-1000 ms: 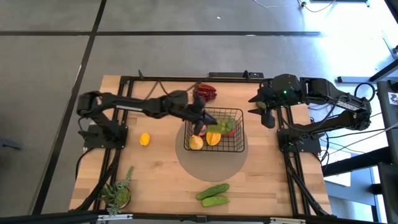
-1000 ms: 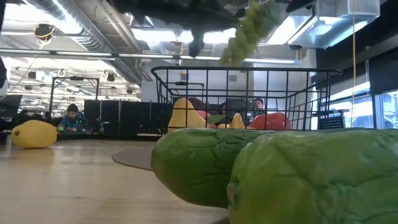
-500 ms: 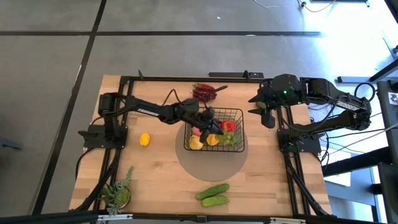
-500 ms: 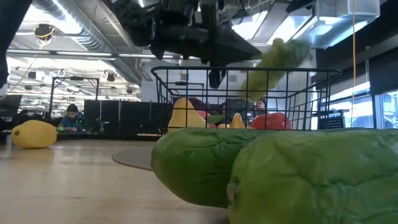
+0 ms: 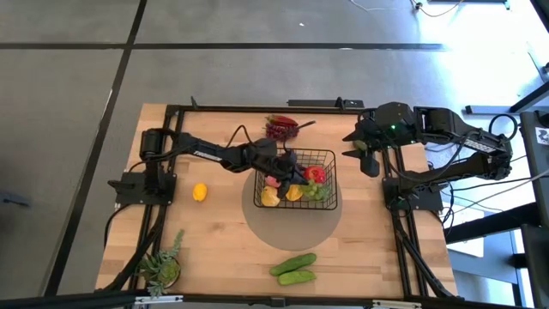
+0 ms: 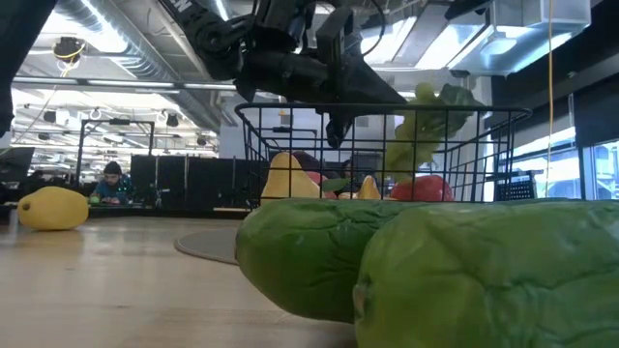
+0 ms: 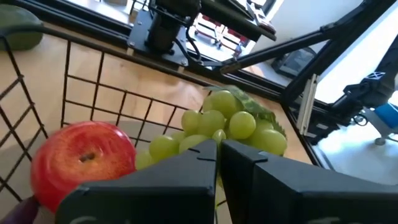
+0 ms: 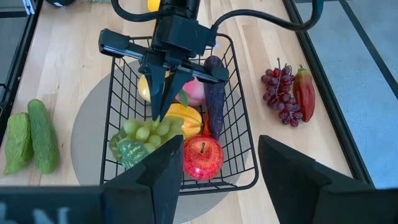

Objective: Build produce basket
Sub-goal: Put the green grapes into the black wire basket

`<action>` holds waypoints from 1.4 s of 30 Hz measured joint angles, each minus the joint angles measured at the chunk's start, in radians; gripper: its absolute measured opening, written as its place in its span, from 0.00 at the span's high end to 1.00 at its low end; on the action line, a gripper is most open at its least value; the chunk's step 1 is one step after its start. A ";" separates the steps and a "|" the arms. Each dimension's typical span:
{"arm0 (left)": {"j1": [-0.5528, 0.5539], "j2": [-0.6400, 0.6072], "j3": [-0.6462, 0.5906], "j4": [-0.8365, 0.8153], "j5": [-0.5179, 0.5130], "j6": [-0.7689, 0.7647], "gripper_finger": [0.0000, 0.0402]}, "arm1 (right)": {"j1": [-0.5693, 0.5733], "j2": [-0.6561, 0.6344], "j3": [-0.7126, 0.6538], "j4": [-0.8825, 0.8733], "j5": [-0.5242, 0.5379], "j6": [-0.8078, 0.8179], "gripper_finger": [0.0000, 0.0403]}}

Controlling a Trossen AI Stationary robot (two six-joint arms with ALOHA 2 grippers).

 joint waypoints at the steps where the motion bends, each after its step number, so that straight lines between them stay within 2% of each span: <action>1: 0.002 0.000 0.000 0.001 0.000 0.000 1.00 | 0.000 0.000 0.000 0.000 0.000 0.000 0.51; 15: 0.000 0.000 0.000 0.029 0.006 0.026 1.00 | 0.000 0.000 0.000 0.000 -0.005 0.004 0.51; 28: -0.003 0.000 0.000 0.026 0.007 0.052 1.00 | 0.000 0.000 0.000 0.000 -0.281 -0.051 0.51; 34: -0.004 0.005 0.000 0.030 0.006 0.078 1.00 | 0.000 0.000 0.000 0.000 -0.290 -0.044 0.51; 42: -0.013 0.097 0.021 0.069 0.047 0.044 1.00 | 0.000 0.000 0.000 0.000 -0.290 -0.017 0.51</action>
